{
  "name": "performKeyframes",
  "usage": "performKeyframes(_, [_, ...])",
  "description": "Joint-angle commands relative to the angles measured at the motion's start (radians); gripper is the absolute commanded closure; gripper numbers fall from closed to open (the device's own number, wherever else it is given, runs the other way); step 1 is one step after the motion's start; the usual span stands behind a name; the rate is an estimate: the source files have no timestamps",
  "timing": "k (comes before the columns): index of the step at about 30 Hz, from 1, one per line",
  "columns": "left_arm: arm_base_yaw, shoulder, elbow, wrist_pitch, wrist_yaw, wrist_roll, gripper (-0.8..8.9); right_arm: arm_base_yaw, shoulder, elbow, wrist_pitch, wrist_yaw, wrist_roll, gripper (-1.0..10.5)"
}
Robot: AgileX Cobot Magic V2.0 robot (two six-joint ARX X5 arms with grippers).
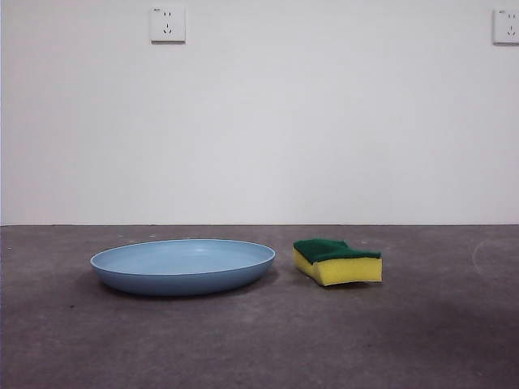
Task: Pick up the plate,pick up the cloth,clean the plate with the cloth
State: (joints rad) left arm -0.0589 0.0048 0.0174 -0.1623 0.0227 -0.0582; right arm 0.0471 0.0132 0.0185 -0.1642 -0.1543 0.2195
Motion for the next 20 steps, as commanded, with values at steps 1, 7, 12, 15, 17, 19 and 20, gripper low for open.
performKeyframes(1, [0.002,0.0,-0.006,0.003,0.008,-0.078,8.21,0.0,0.017,0.012,-0.005,-0.001,0.097,9.6])
performKeyframes(7, [0.002,0.071,0.077,-0.028,0.012,-0.159,8.21,0.0,0.145,0.131,-0.011,-0.005,0.124,9.6])
performKeyframes(12, [0.002,0.215,0.213,-0.08,0.062,-0.159,8.21,0.0,0.325,0.293,-0.087,-0.005,0.119,9.6])
performKeyframes(15, [0.002,0.332,0.306,-0.116,0.116,-0.156,8.21,0.0,0.456,0.414,-0.161,-0.023,0.066,9.6])
performKeyframes(17, [0.002,0.416,0.373,-0.148,0.159,-0.146,8.21,0.0,0.54,0.487,-0.205,-0.077,0.008,9.6])
performKeyframes(19, [0.002,0.502,0.441,-0.185,0.208,-0.126,8.2,0.0,0.625,0.56,-0.256,-0.144,-0.035,9.6])
performKeyframes(20, [0.002,0.549,0.478,-0.202,0.234,-0.116,8.19,0.0,0.671,0.599,-0.288,-0.18,-0.057,9.5])
